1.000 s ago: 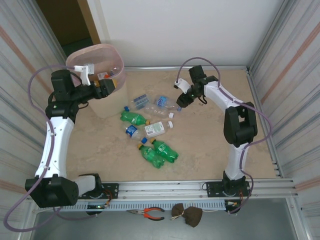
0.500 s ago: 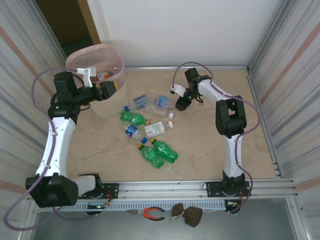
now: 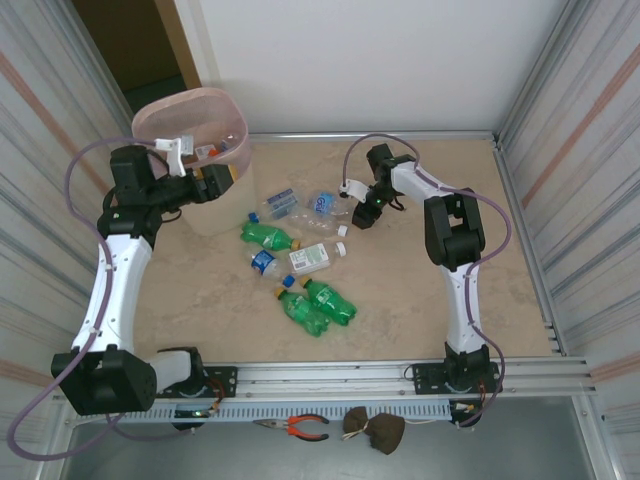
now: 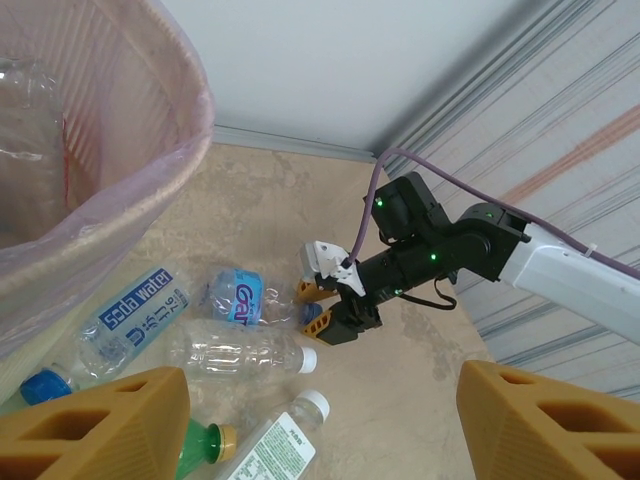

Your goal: Put the plastic bottles in the bin

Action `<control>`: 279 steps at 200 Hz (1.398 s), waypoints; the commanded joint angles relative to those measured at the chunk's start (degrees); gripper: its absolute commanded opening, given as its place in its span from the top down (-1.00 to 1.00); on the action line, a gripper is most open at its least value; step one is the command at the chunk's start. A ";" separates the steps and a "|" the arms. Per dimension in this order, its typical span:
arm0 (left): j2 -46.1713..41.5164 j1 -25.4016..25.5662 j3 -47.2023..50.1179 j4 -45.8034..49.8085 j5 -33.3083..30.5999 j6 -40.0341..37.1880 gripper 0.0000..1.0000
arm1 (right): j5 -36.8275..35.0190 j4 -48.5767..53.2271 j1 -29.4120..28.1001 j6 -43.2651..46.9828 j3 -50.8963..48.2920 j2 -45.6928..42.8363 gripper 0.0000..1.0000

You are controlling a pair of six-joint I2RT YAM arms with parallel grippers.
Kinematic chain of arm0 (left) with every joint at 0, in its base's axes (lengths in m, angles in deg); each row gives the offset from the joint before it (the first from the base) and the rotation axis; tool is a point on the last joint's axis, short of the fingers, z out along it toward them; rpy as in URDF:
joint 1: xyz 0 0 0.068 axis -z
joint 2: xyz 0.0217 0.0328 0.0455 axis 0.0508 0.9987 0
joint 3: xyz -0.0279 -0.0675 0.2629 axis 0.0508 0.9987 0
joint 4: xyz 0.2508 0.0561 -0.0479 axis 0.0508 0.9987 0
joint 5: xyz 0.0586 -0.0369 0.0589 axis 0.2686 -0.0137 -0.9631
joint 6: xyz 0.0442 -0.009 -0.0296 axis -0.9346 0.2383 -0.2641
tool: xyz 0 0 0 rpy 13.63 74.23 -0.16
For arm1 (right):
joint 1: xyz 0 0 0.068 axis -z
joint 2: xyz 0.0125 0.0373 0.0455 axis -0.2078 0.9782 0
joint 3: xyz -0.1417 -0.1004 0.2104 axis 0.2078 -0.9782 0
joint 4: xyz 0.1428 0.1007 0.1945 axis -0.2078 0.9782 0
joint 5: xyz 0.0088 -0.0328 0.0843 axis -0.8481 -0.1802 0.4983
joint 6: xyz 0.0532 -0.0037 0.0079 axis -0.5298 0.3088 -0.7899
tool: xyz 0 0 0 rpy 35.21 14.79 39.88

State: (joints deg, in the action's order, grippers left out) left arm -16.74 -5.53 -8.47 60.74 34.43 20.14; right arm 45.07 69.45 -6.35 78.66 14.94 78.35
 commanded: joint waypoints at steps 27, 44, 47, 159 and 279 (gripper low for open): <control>-0.77 0.72 0.77 -1.88 0.73 1.17 -0.41 | 0.94 2.10 0.16 0.81 0.88 -0.20 0.21; -0.76 1.39 0.77 -2.02 0.43 1.19 -0.40 | 1.55 1.67 0.58 -0.26 0.31 -1.16 0.32; -0.77 1.57 0.73 -2.04 0.32 1.19 -0.40 | 1.59 1.48 0.66 -0.48 0.12 -1.37 0.33; 1.25 7.71 -0.37 -6.54 -0.32 2.83 -0.40 | 2.29 -13.40 3.32 -13.66 -16.32 -18.12 0.50; 7.86 22.45 -10.39 -17.66 -6.59 6.99 -0.67 | 3.22 -37.34 0.27 -29.76 -37.99 -52.36 0.50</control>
State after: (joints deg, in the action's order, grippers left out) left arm -9.42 14.58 -16.19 48.46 30.43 25.80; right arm 48.24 38.79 -4.45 55.28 -21.12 31.55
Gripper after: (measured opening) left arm 0.822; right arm 0.332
